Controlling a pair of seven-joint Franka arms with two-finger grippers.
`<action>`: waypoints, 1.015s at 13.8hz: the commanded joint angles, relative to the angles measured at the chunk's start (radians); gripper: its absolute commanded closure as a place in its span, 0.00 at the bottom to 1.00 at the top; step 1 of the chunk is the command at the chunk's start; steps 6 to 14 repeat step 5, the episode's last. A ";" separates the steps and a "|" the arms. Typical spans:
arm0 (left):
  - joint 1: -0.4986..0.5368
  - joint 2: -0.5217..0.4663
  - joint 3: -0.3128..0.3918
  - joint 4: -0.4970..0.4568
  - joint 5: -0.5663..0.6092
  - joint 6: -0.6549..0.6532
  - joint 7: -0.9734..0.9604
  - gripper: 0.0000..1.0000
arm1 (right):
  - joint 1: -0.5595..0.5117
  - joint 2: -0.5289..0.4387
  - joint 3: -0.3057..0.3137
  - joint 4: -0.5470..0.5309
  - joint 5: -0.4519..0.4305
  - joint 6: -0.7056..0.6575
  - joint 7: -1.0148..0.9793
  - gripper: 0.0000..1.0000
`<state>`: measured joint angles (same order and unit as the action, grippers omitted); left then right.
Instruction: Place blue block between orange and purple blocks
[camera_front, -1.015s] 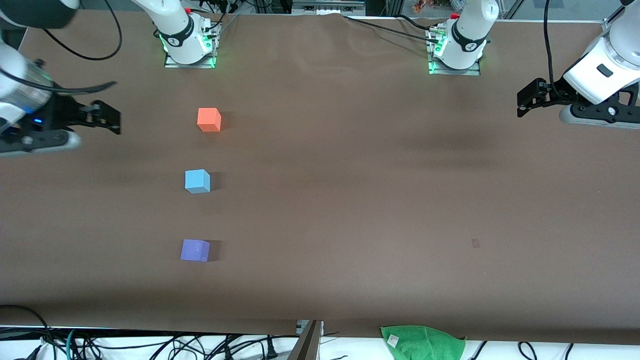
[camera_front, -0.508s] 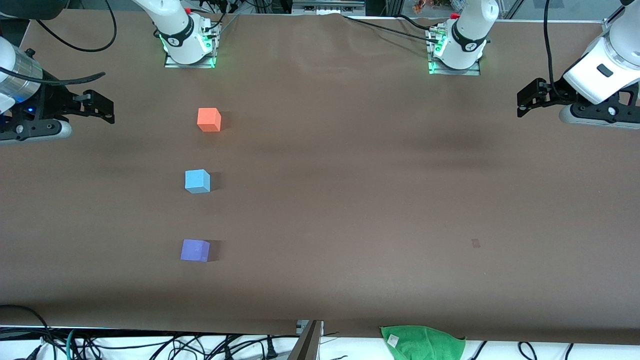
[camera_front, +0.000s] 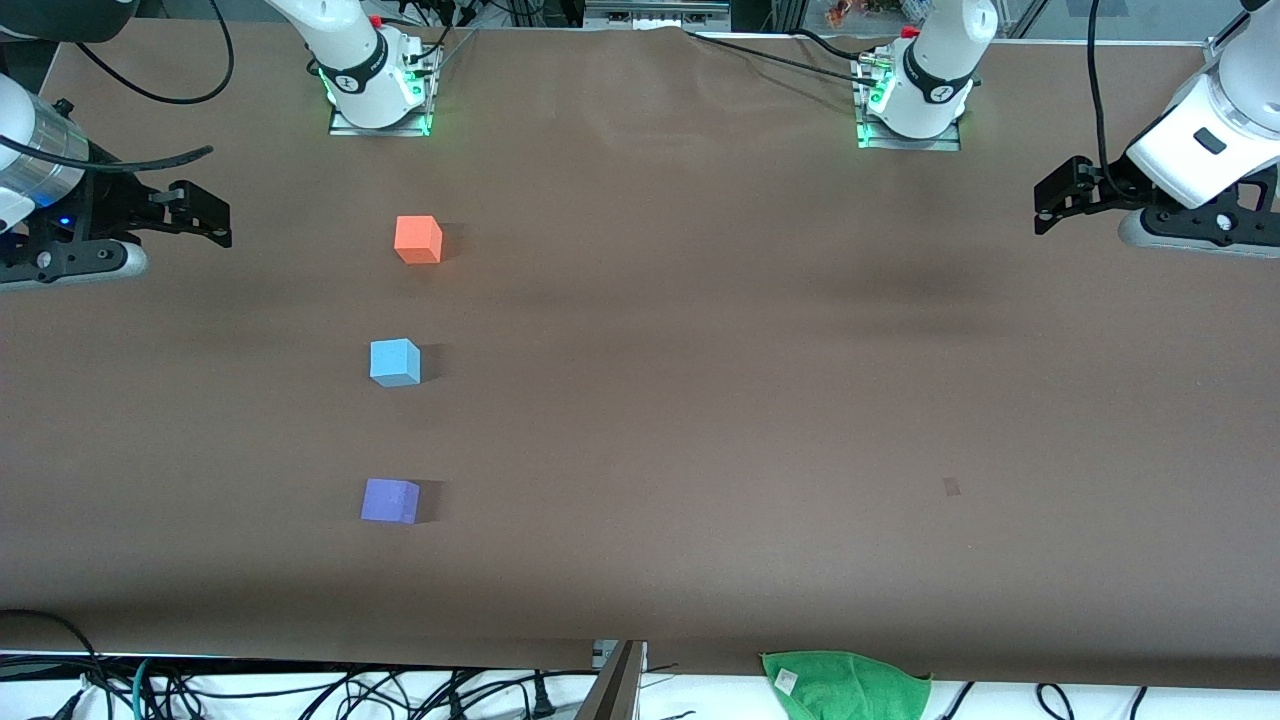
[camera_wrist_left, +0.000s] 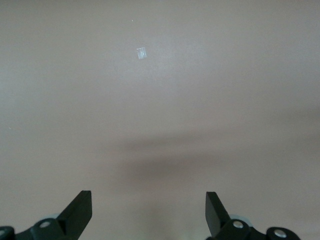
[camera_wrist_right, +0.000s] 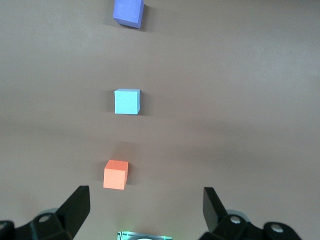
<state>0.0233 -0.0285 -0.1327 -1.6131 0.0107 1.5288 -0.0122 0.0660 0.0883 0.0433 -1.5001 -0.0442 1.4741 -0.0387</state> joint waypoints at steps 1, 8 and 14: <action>-0.002 0.015 -0.001 0.030 0.014 -0.009 0.017 0.00 | -0.026 -0.002 0.020 -0.002 0.006 -0.001 -0.006 0.00; -0.002 0.015 0.001 0.030 0.014 -0.009 0.017 0.00 | -0.026 -0.002 0.020 -0.002 0.010 -0.001 -0.003 0.00; -0.002 0.015 0.001 0.030 0.014 -0.009 0.017 0.00 | -0.026 -0.002 0.020 -0.002 0.010 -0.001 -0.003 0.00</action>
